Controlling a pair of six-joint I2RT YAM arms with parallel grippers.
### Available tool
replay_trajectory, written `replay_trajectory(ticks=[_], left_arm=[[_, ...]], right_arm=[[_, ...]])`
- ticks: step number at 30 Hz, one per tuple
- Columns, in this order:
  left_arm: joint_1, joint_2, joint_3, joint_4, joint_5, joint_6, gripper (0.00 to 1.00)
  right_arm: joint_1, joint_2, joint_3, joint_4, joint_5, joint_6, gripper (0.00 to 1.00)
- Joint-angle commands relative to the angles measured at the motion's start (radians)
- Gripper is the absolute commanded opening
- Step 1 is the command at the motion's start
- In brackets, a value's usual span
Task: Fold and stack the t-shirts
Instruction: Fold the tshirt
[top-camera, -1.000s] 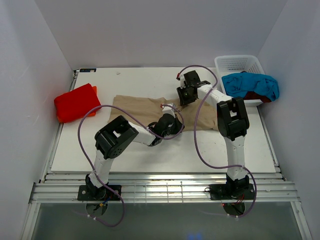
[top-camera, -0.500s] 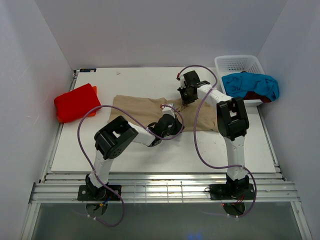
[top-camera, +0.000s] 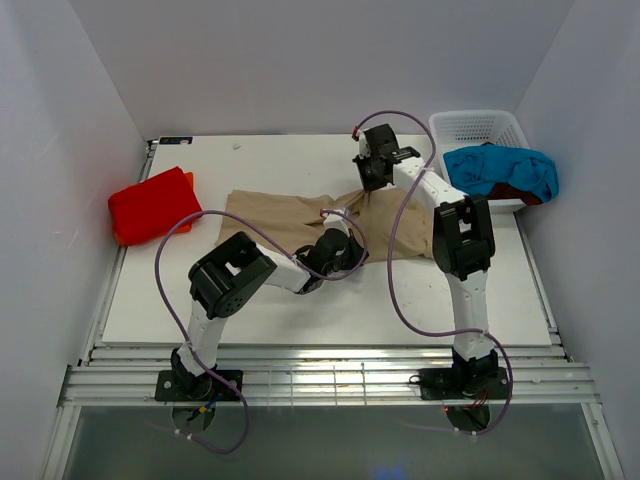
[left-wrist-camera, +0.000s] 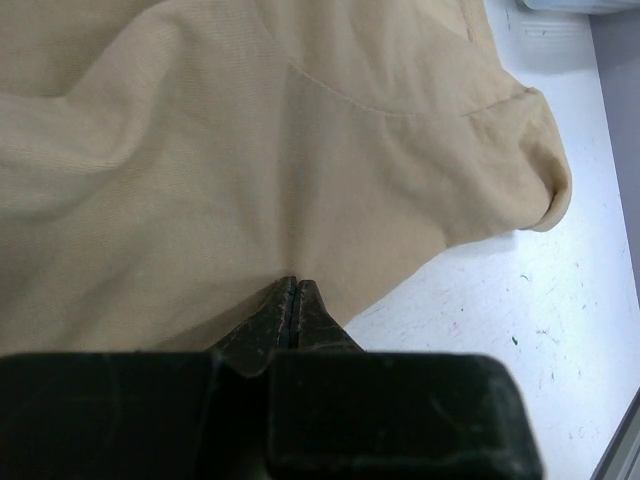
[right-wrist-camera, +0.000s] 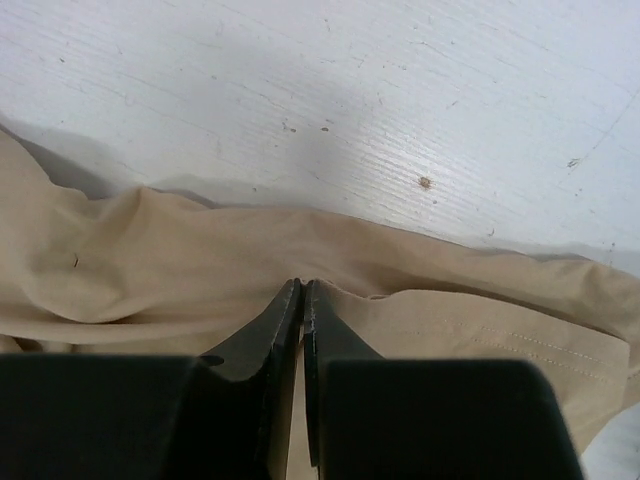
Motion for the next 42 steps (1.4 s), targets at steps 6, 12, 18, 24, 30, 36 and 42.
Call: replay_trajectory(ticks=[6, 12, 18, 24, 30, 36, 42], left_arm=[[-0.017, 0.000, -0.057, -0.171, 0.011, 0.017, 0.00], [-0.016, 0.003, -0.054, -0.171, 0.011, 0.017, 0.00], [-0.017, -0.001, -0.056, -0.171, 0.012, 0.019, 0.00], [-0.016, -0.023, -0.051, -0.169, 0.020, 0.031, 0.00], [-0.016, -0.130, -0.019, -0.197, -0.034, 0.122, 0.00], [-0.003, -0.285, 0.160, -0.404, -0.271, 0.326, 0.40], [0.092, -0.391, 0.092, -0.444, -0.544, 0.470, 0.40]], right_arm=[[0.000, 0.067, 0.077, 0.008, 0.002, 0.006, 0.14], [0.000, 0.069, 0.088, 0.019, 0.002, 0.006, 0.33], [0.002, 0.000, 0.072, 0.034, 0.046, 0.007, 0.36], [0.000, -0.184, -0.036, 0.097, 0.083, 0.015, 0.37], [0.002, -0.377, -0.302, 0.145, 0.171, 0.072, 0.37], [0.000, -0.481, -0.527, 0.099, 0.275, 0.145, 0.35], [0.003, -0.612, -0.730, 0.093, 0.299, 0.213, 0.33]])
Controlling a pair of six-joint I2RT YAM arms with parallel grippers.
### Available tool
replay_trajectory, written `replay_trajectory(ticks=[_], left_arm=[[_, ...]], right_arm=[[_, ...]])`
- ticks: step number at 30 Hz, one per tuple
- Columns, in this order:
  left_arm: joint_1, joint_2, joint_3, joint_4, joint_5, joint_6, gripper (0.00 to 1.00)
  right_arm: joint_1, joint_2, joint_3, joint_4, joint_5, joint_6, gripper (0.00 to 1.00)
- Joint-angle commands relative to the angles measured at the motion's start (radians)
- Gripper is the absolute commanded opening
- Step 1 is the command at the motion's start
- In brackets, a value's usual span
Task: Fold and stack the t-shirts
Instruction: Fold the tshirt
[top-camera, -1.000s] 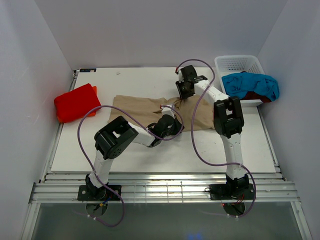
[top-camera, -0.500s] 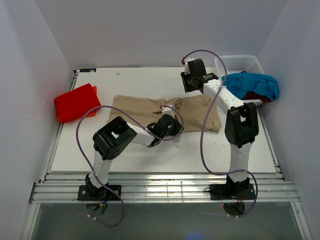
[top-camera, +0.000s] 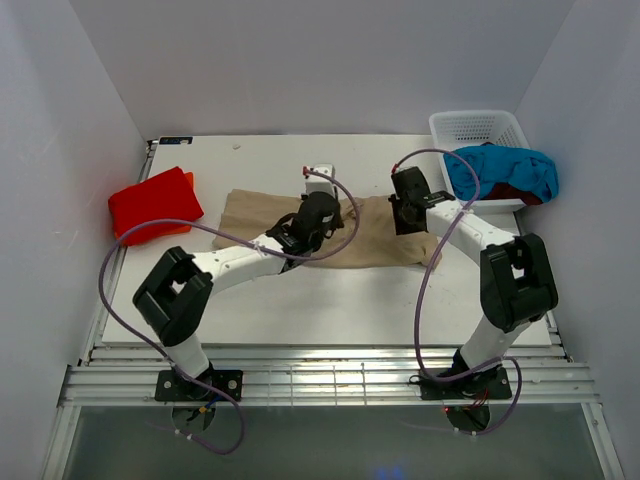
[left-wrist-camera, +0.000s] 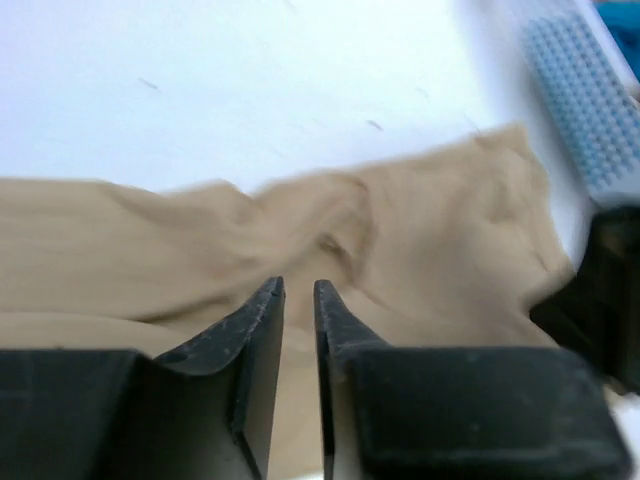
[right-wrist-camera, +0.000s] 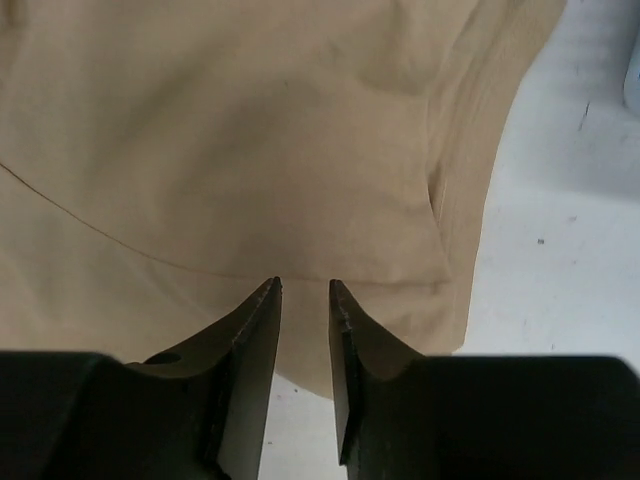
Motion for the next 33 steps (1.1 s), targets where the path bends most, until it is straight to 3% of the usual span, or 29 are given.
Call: replay_trajectory(ticks=[1, 2, 3, 6, 10, 16, 23, 33], left_arm=[[0.099, -0.065, -0.047, -0.091, -0.240, 0.111, 0.25], [0.121, -0.059, -0.058, -0.154, -0.264, 0.086, 0.00], [0.145, -0.053, -0.067, -0.188, -0.268, 0.054, 0.00], [0.191, -0.045, -0.141, -0.247, -0.292, -0.041, 0.00], [0.194, -0.015, -0.237, -0.227, -0.307, -0.092, 0.00], [0.219, 0.080, -0.225, -0.230, -0.353, -0.083, 0.00], [0.265, 0.068, -0.265, -0.216, -0.337, -0.064, 0.00], [0.291, -0.001, -0.355, -0.325, -0.309, -0.230, 0.00]], right_arm=[[0.002, -0.113, -0.070, 0.010, 0.050, 0.077, 0.30], [0.002, -0.137, -0.085, 0.006, 0.051, 0.086, 0.25], [0.003, -0.146, -0.108, 0.001, 0.053, 0.094, 0.14], [0.006, -0.174, -0.158, 0.003, 0.048, 0.122, 0.08], [0.006, -0.174, -0.200, 0.027, 0.048, 0.131, 0.08], [0.008, -0.099, -0.200, 0.079, 0.088, 0.129, 0.08], [0.006, 0.053, -0.143, 0.098, 0.128, 0.122, 0.08], [-0.018, 0.122, -0.099, -0.028, 0.249, 0.177, 0.08]])
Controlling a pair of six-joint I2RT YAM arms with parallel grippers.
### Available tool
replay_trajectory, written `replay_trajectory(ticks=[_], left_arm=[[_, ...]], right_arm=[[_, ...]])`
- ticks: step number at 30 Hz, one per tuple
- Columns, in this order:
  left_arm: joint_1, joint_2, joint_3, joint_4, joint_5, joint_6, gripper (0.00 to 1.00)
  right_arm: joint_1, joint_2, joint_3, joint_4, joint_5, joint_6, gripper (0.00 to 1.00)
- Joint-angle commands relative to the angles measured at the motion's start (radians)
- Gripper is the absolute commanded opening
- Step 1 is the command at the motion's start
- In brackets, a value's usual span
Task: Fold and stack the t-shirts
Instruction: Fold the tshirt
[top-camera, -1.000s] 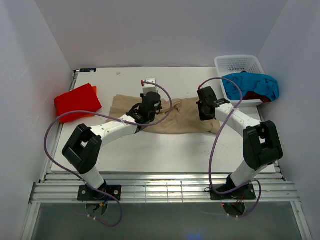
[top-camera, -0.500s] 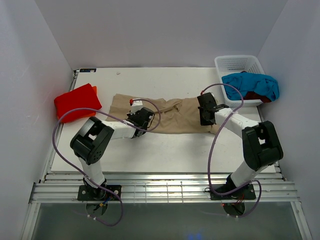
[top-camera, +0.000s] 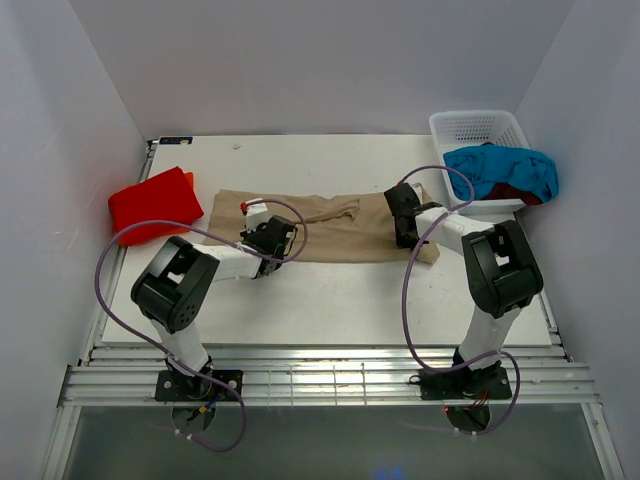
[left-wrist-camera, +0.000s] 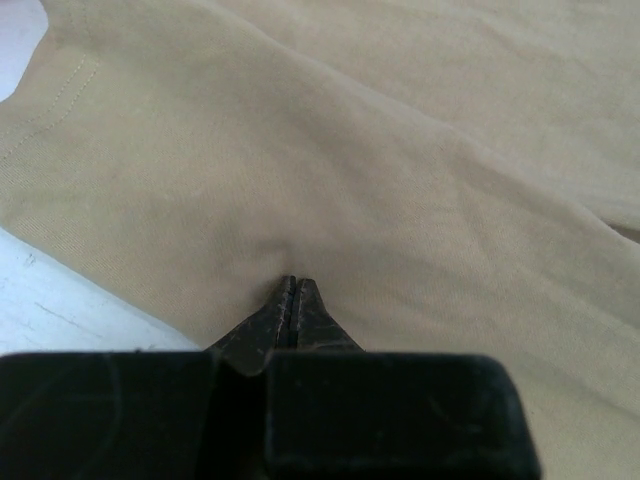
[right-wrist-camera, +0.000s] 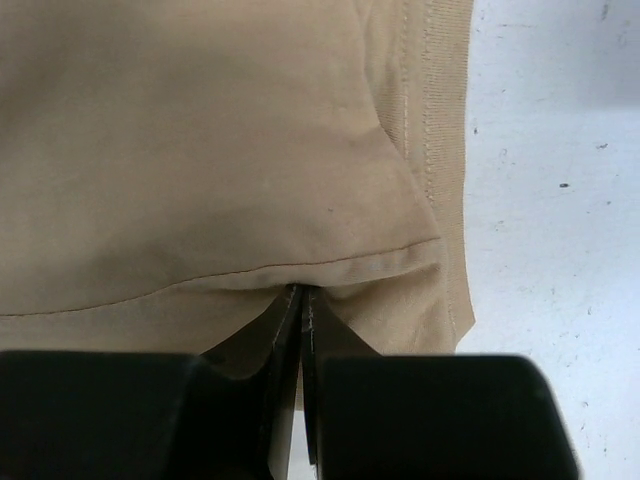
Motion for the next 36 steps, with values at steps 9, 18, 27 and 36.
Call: replay_trajectory(ticks=[9, 18, 27, 36], left_arm=[[-0.010, -0.182, -0.177, -0.149, 0.218, -0.195, 0.00], [-0.223, -0.314, -0.341, -0.150, 0.200, -0.466, 0.00], [-0.460, -0.309, -0.337, -0.156, 0.205, -0.683, 0.00], [-0.622, -0.127, -0.117, -0.166, 0.203, -0.717, 0.00]], right_arm=[[-0.048, 0.086, 0.142, -0.119, 0.055, 0.014, 0.08], [-0.053, 0.260, 0.443, -0.149, 0.029, -0.007, 0.08], [-0.076, 0.473, 0.751, -0.157, -0.098, -0.026, 0.08], [-0.102, 0.663, 1.062, -0.140, -0.273, -0.035, 0.08]])
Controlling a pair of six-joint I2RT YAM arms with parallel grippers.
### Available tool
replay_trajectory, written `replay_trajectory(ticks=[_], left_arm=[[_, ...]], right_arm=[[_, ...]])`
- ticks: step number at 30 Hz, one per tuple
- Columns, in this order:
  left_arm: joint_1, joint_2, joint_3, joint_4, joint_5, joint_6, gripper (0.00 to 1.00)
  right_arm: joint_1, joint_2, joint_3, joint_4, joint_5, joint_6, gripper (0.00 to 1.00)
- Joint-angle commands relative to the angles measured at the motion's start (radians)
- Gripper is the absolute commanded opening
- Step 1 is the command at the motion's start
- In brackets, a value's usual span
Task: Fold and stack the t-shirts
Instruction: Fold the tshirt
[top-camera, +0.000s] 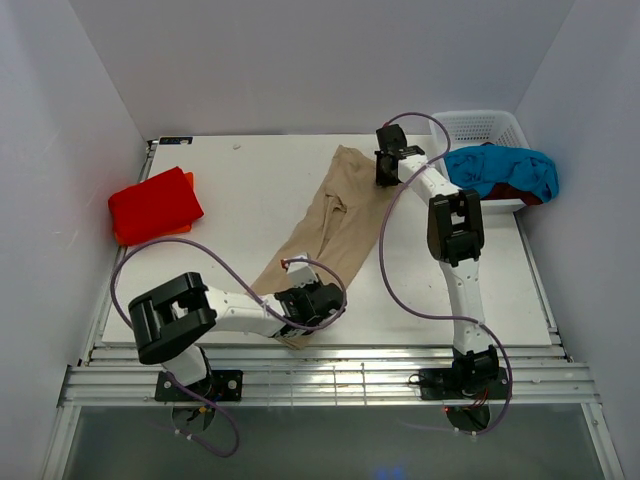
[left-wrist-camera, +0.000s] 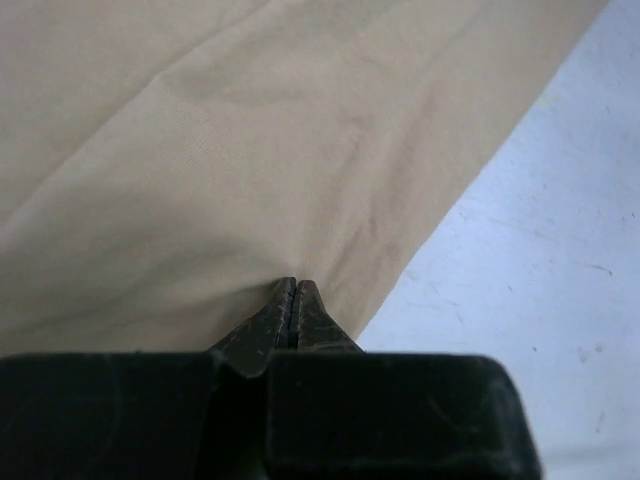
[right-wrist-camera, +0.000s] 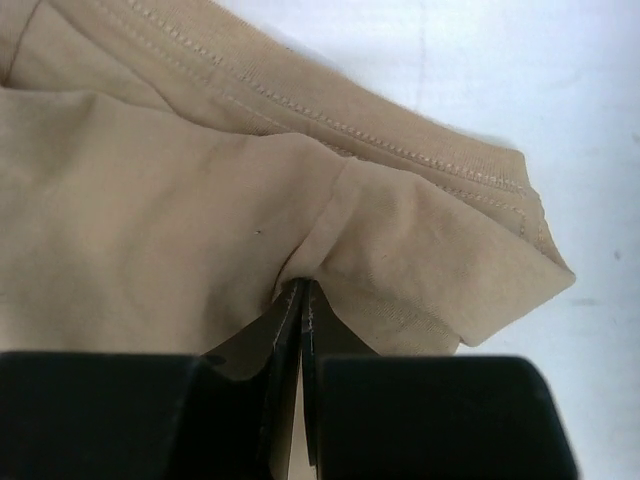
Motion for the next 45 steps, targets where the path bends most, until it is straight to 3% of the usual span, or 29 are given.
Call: replay_trajectory(ticks=[1, 6, 11, 15, 16, 17, 18, 20, 21, 22, 23, 24, 28, 32, 39, 45], left_arm=[[-0.052, 0.064, 0.051, -0.076, 0.078, -0.039, 0.00], [-0.092, 0.101, 0.140, 0.031, 0.075, 0.058, 0.00], [-0.093, 0.059, 0.245, 0.098, 0.026, 0.222, 0.00], [-0.064, -0.029, 0.357, 0.218, -0.038, 0.564, 0.16], [-0.044, -0.038, 0.427, 0.221, -0.031, 0.686, 0.24], [0.020, -0.044, 0.456, 0.229, -0.004, 0.740, 0.32], [0.066, -0.047, 0.482, 0.231, 0.121, 0.783, 0.39], [0.231, -0.026, 0.548, 0.220, 0.231, 0.839, 0.39], [0.291, -0.008, 0.568, 0.212, 0.391, 0.847, 0.36], [0.349, 0.047, 0.625, 0.199, 0.468, 0.854, 0.13], [0.432, 0.081, 0.656, 0.170, 0.510, 0.862, 0.00], [0.460, 0.116, 0.689, 0.153, 0.574, 0.879, 0.00], [0.525, 0.307, 0.861, 0.097, 0.661, 0.986, 0.00], [0.542, 0.459, 0.996, 0.085, 0.722, 1.032, 0.00], [0.546, 0.569, 1.009, 0.180, 0.765, 1.046, 0.00], [0.560, 0.623, 1.030, 0.209, 0.774, 1.032, 0.00]], right_arm=[[-0.013, 0.040, 0.088, 0.040, -0.155, -0.009, 0.08], [-0.040, 0.029, 0.038, 0.229, -0.400, -0.005, 0.08], [-0.073, -0.060, 0.061, 0.273, -0.432, -0.060, 0.19], [-0.079, -0.337, -0.080, 0.310, -0.349, -0.120, 0.34], [-0.078, -0.394, -0.121, 0.313, -0.334, -0.121, 0.38], [-0.075, -0.446, -0.170, 0.318, -0.335, -0.118, 0.39], [-0.070, -0.559, -0.227, 0.324, -0.338, -0.117, 0.40], [-0.047, -0.675, -0.431, 0.361, -0.333, -0.103, 0.40], [-0.035, -0.783, -0.506, 0.376, -0.324, -0.098, 0.39], [-0.003, -0.834, -0.645, 0.387, -0.320, -0.094, 0.24], [0.017, -0.880, -0.709, 0.393, -0.307, -0.072, 0.14], [0.040, -0.960, -0.767, 0.396, -0.283, -0.054, 0.08], [0.236, -1.091, -0.996, 0.389, -0.139, -0.005, 0.08], [0.336, -1.146, -1.145, 0.356, -0.071, 0.095, 0.08], [0.508, -1.214, -1.277, 0.346, -0.050, 0.184, 0.08], [0.644, -1.203, -1.367, 0.447, -0.146, 0.253, 0.08]])
